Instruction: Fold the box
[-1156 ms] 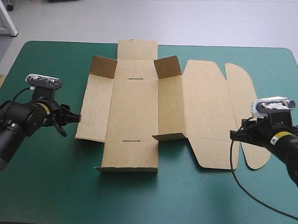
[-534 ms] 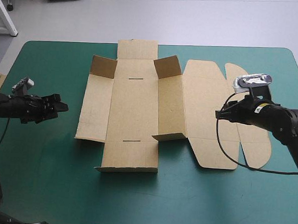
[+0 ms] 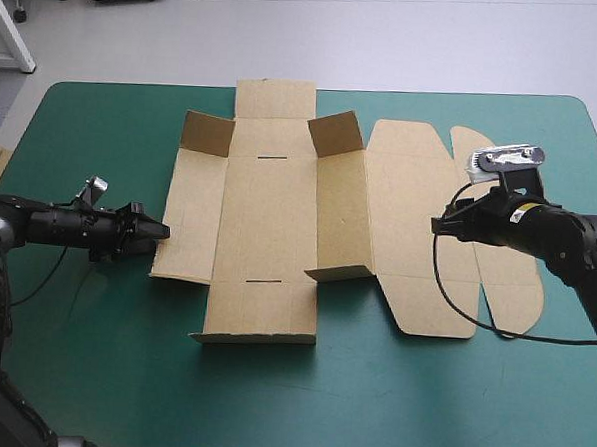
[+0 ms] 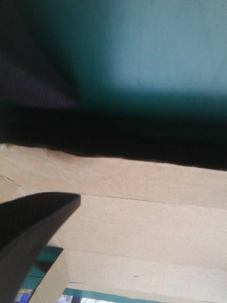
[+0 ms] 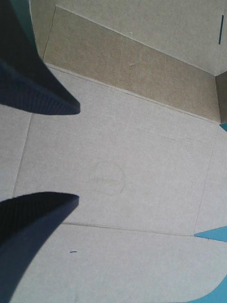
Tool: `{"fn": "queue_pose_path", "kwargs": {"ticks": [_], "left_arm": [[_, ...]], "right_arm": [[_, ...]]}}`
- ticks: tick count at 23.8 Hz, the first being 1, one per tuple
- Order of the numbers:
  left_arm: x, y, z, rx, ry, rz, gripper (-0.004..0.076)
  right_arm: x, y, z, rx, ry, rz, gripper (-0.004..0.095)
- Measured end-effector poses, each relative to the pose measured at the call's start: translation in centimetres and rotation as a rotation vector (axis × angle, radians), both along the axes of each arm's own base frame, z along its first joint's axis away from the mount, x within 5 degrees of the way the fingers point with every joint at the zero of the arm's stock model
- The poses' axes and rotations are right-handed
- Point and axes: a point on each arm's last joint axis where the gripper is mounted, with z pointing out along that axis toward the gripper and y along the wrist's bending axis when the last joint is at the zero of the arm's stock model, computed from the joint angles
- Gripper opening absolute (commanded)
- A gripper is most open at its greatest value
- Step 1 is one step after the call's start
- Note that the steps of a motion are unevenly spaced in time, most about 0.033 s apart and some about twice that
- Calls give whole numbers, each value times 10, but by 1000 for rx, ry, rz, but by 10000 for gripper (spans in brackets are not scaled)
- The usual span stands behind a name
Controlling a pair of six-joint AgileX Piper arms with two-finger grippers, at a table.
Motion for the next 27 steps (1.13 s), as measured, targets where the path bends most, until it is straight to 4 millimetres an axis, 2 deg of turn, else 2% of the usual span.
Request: {"fn": "queue_pose_path", "kwargs": {"ticks": [7,9,10,11,13,17,19,24,26,27], "left_arm": [[8,-26,-10,-63,16,-96,395],[9,-34,-10,-63,11,-123,363],[9,-37,-10,-62,10,-134,271],[9,-40,-10,-55,7,-149,141],[9,-40,-10,-50,6,-150,-6],[11,-42,-6,-26,-13,-157,-10],[18,-46,5,22,-51,-190,-10],[41,-66,39,273,-120,-350,-10],[51,-79,59,370,-168,-404,-10],[58,-92,78,442,-216,-457,-10]], "right_arm": [[0,0,0,0,-4,-3,471],[0,0,0,-3,-5,-3,466],[0,0,0,-3,-5,-3,466],[0,0,0,-2,-6,-3,466],[0,0,0,-3,-6,-3,466],[1,0,0,-2,-8,-4,466],[1,0,0,-2,-8,-4,466],[2,-3,13,-40,-47,-3,466],[3,-4,23,-46,-77,-10,466],[3,-4,30,-48,-94,-17,466]]}}
